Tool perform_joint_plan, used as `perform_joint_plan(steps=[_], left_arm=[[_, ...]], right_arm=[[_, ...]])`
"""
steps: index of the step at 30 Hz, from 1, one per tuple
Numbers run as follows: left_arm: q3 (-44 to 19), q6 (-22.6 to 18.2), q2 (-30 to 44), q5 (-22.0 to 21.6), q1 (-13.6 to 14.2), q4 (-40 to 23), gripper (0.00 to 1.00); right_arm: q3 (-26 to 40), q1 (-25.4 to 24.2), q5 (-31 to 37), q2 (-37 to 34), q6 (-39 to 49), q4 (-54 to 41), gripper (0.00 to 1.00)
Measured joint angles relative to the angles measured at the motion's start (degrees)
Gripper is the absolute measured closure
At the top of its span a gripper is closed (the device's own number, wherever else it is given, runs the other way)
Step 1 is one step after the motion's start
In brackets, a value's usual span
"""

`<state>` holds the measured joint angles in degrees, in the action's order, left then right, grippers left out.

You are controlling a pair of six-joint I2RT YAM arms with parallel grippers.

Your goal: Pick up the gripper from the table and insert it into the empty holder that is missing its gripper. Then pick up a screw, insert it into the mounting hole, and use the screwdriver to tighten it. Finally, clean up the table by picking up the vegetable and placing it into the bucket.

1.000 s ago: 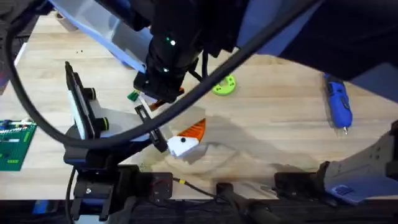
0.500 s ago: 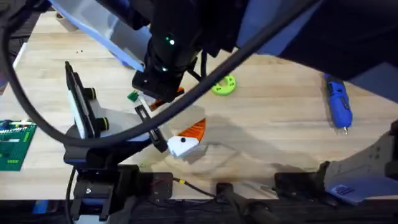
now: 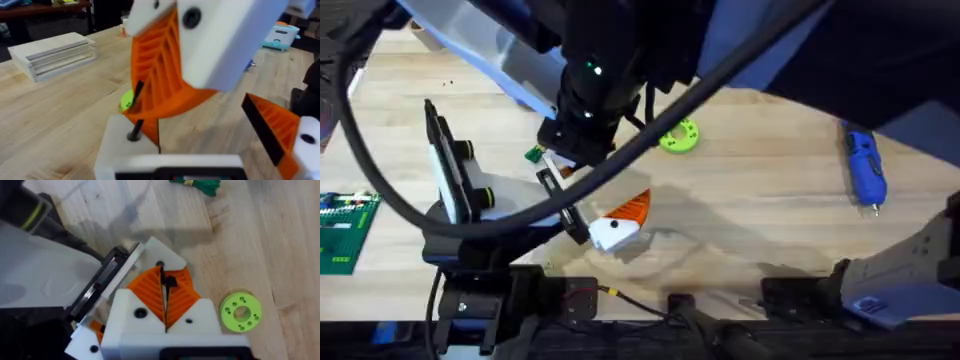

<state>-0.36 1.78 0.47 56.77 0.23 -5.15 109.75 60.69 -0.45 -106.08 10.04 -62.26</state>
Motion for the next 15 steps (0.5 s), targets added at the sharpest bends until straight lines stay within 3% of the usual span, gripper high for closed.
perform_joint_plan(steps=[15], left_arm=[[0.0,-0.04,0.0,0.0,0.0,0.02,0.006]], right_arm=[[0.0,0.0,-0.02,0.0,0.0,-0.54,0.993]])
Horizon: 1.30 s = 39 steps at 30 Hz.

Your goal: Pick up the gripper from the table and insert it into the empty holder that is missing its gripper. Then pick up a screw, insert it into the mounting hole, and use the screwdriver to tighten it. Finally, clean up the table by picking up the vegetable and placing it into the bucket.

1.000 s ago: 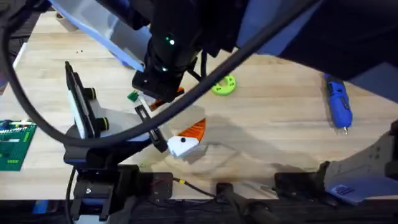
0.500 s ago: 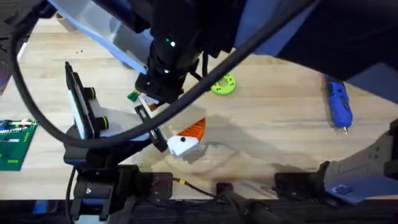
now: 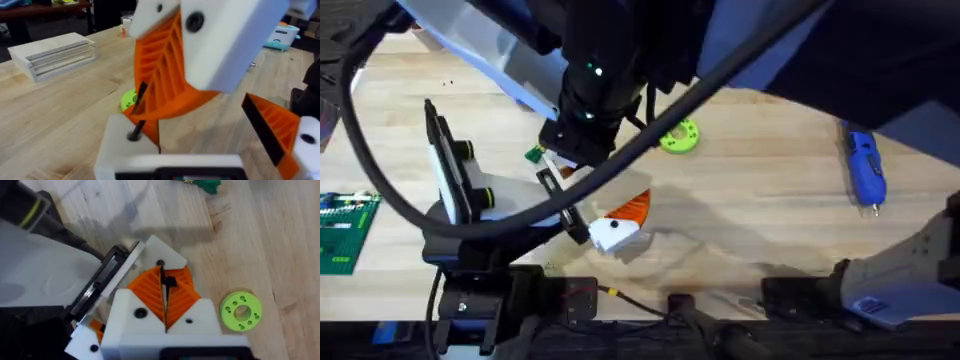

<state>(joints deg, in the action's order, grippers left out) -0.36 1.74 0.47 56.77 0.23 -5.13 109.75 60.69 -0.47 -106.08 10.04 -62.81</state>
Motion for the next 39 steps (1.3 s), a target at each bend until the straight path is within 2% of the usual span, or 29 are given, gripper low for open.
perform_joint_plan(steps=[39], left_arm=[[0.0,-1.31,0.0,0.04,0.02,-0.02,0.007]], right_arm=[[0.02,0.0,0.06,0.28,0.0,-0.22,0.994]])
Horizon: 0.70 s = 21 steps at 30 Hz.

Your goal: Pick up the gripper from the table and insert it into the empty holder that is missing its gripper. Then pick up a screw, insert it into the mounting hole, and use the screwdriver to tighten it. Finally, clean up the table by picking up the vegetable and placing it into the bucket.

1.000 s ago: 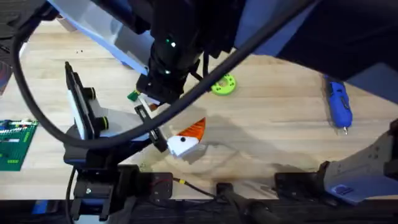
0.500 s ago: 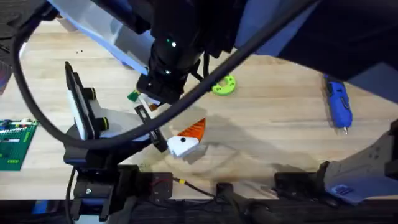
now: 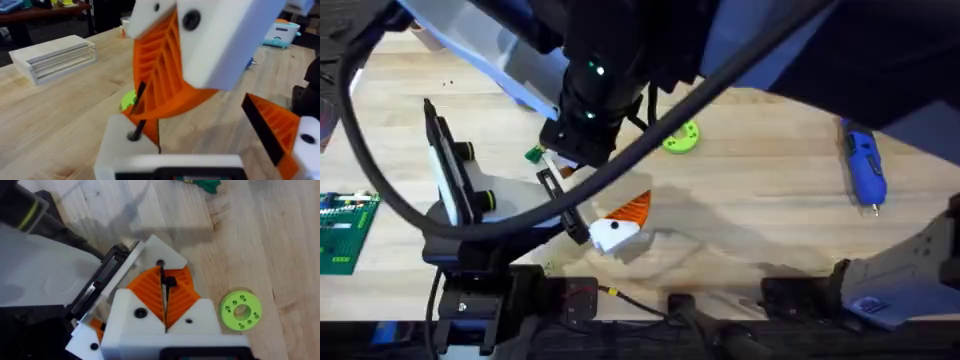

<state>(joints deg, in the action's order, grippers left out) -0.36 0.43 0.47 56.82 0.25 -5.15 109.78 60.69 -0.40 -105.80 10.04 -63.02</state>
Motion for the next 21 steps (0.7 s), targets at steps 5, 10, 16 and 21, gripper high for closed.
perform_joint_plan(steps=[5,10,16,21], left_arm=[[0.0,0.0,0.0,0.0,0.0,0.0,0.007],[0.0,-0.02,0.0,0.0,0.0,0.0,0.008],[0.0,0.0,0.0,-0.02,-0.02,0.0,0.008],[0.0,-0.02,0.0,-0.02,0.0,0.0,0.008]], right_arm=[[0.0,0.0,0.15,0.0,0.02,0.11,0.994],[0.0,0.0,0.15,-0.2,0.0,1.46,0.994],[0.0,0.01,0.15,-0.44,-0.22,2.44,0.994],[0.0,0.0,0.13,-0.61,-0.48,2.63,0.994]])
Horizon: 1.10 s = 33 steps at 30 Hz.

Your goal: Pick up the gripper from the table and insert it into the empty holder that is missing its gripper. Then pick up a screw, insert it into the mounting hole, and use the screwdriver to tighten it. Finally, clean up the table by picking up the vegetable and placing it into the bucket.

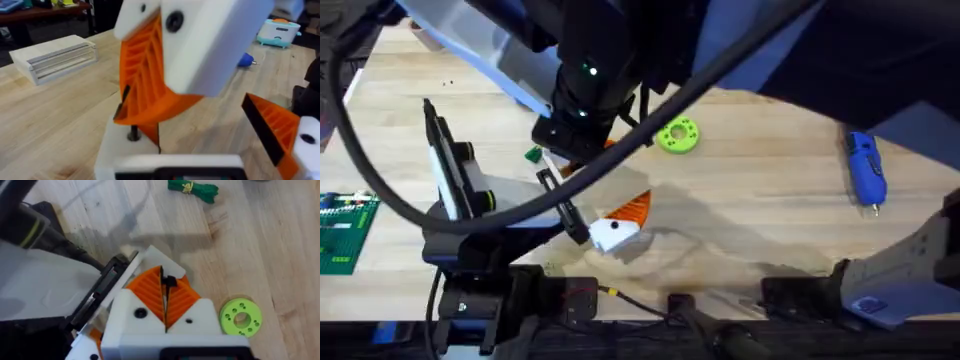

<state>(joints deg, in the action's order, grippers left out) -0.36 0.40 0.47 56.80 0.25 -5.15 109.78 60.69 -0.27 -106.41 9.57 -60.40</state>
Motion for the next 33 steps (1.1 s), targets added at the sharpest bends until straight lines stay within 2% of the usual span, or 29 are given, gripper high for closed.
perform_joint_plan(steps=[16,17,22,23,30,33], left_arm=[[0.0,0.07,0.0,0.04,0.0,-0.02,0.007],[0.0,0.09,0.0,0.04,0.0,-0.04,0.007],[0.0,-0.13,-0.04,0.07,-0.02,-0.02,0.008],[0.0,-0.13,-0.04,0.0,-0.02,-0.02,0.008],[0.0,-0.22,-0.04,0.11,0.0,-0.02,0.008],[0.0,-0.37,-0.04,0.2,0.0,-0.02,0.008]], right_arm=[[0.0,0.02,-0.02,-0.37,-1.47,-0.26,0.994],[0.0,0.02,-0.04,-0.37,-1.9,-0.27,0.938],[0.0,-0.11,0.78,-0.59,-1.85,-0.8,0.201],[0.0,-0.43,1.2,-0.57,-1.72,-0.75,0.121],[0.02,-1.91,0.85,-0.5,-3.23,0.03,0.093],[0.02,-4.09,1.17,-0.24,-5.9,0.65,0.093]])
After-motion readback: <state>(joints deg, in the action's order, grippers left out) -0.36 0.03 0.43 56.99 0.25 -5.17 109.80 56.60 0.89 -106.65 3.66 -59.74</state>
